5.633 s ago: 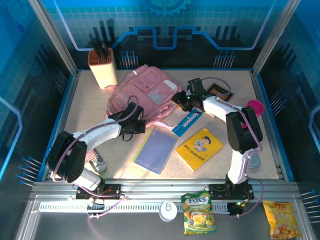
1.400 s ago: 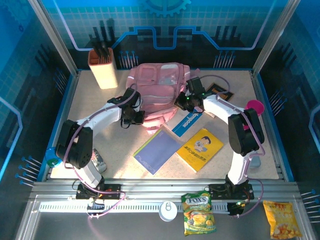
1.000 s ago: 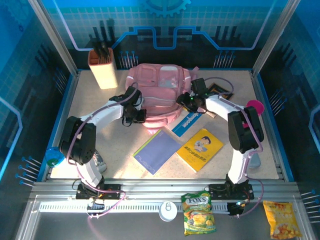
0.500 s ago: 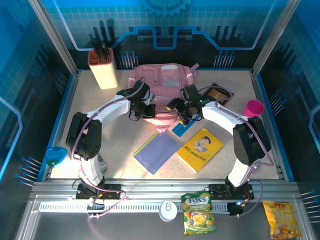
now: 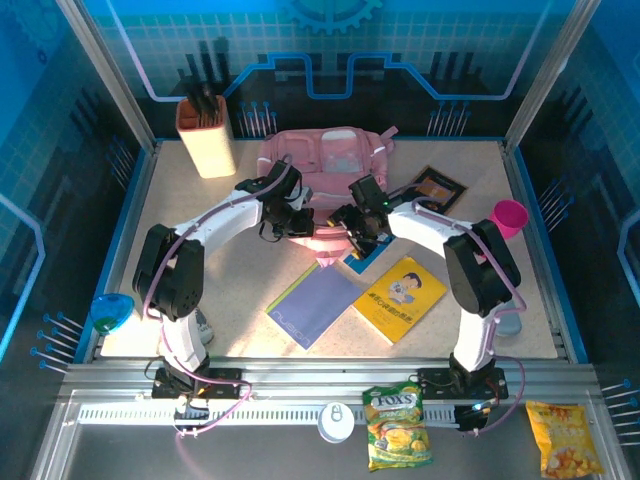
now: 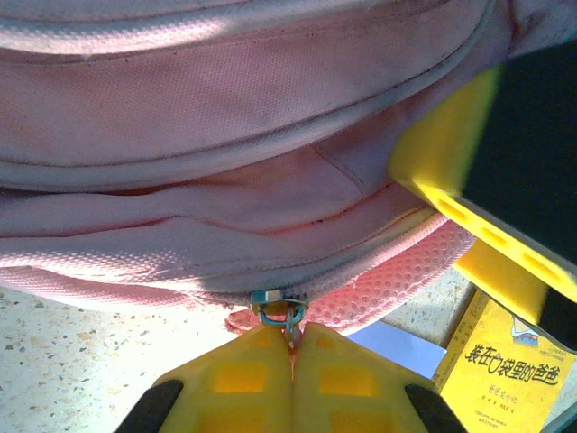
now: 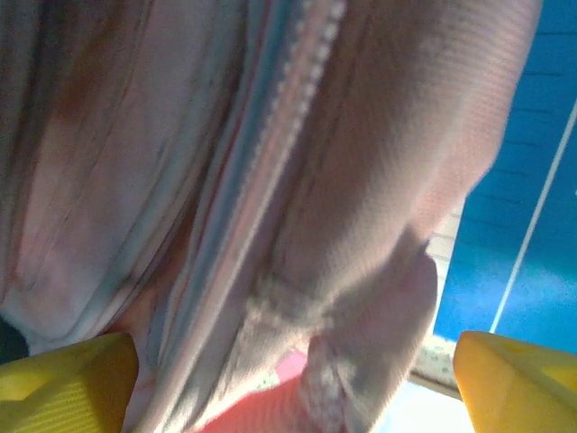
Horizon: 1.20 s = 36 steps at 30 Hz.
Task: Pack the student bag
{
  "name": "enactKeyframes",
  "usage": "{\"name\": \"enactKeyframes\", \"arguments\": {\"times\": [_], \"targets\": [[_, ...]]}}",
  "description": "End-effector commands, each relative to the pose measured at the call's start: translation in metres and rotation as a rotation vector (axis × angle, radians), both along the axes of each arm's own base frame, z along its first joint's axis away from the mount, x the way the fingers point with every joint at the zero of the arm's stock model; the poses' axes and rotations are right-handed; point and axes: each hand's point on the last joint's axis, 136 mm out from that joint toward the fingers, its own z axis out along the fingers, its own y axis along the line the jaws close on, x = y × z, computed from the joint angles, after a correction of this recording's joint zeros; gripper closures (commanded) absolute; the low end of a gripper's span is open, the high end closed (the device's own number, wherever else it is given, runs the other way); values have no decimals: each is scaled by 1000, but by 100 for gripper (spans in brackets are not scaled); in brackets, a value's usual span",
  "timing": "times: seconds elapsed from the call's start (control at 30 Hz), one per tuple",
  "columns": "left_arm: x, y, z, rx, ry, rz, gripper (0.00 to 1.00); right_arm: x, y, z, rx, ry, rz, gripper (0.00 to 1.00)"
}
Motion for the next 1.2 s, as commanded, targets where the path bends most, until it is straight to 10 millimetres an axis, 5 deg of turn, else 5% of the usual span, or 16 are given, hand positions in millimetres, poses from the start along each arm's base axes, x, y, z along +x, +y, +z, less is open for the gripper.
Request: {"name": "enactKeyframes", "arguments": {"times": [0.0, 0.2, 0.5, 0.7, 1.17], "targets": [[-6, -13, 8, -52, 13, -33, 100, 10, 5, -3, 1, 7, -10, 11], [-9, -8, 10, -31, 4, -50, 100, 17, 5, 0, -4, -34, 18, 43], [-25, 4, 23, -22, -1, -123, 100, 39, -24, 52, -71, -224, 40, 83], [-29, 12, 26, 18, -28, -159, 100, 48, -32, 82, -96, -320, 73, 84], [-19, 53, -2, 178, 1, -125, 100, 43, -52, 87, -116, -342, 72, 85]]}}
